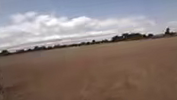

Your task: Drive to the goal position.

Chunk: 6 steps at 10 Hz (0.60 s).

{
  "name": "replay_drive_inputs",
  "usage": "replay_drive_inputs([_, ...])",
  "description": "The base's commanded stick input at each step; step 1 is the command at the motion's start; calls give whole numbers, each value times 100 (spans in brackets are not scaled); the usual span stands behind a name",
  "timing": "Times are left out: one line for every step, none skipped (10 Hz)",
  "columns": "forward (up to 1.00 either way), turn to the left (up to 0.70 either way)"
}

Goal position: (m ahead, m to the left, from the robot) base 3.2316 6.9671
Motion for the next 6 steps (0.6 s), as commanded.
replay_drive_inputs([70,0])
replay_drive_inputs([70,0])
replay_drive_inputs([70,0])
replay_drive_inputs([70,0])
replay_drive_inputs([70,0])
replay_drive_inputs([70,0])
